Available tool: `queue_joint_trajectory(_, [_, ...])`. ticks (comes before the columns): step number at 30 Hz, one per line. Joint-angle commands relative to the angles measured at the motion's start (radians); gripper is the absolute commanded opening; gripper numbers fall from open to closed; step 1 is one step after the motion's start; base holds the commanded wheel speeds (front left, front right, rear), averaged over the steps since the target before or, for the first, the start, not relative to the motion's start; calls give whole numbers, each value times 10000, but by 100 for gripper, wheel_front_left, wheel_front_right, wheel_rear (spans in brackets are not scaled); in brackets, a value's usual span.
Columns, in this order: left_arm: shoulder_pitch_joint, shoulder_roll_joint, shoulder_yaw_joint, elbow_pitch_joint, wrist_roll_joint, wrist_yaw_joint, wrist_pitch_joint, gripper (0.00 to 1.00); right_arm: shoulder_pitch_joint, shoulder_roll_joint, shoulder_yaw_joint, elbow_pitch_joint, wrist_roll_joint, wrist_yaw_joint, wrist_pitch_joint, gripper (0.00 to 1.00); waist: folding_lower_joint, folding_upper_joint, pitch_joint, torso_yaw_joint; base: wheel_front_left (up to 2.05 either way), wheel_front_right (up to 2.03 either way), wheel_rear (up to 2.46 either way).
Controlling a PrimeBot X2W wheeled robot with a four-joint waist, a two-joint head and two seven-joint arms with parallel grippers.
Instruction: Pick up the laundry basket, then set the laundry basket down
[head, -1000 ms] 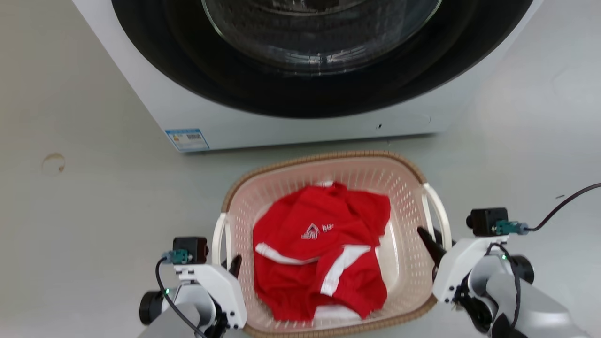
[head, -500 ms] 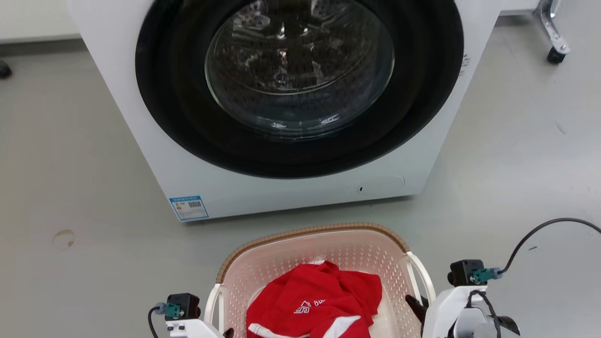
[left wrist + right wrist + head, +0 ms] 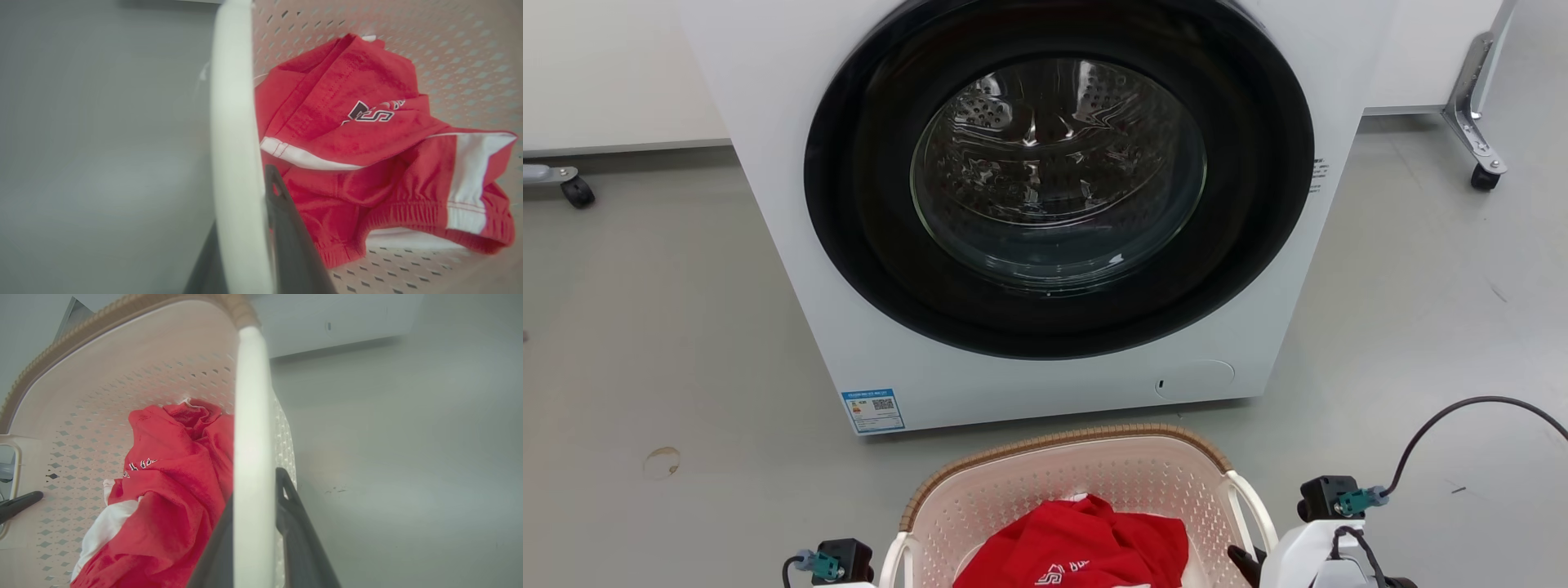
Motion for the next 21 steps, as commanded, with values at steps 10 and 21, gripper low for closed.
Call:
queue_joint_trajectory(10, [-82, 1278, -25, 225, -191, -31, -141, 0, -302, -1055, -90, 464, 266, -55, -128, 0, 0, 0, 138, 15, 0, 0, 0])
queue_joint_trajectory(21, [-198, 1242, -214, 356, -402, -31, -353, 0, -385, -1049, 1, 500, 370, -55, -121, 0, 0, 0, 169, -100, 0, 0, 0])
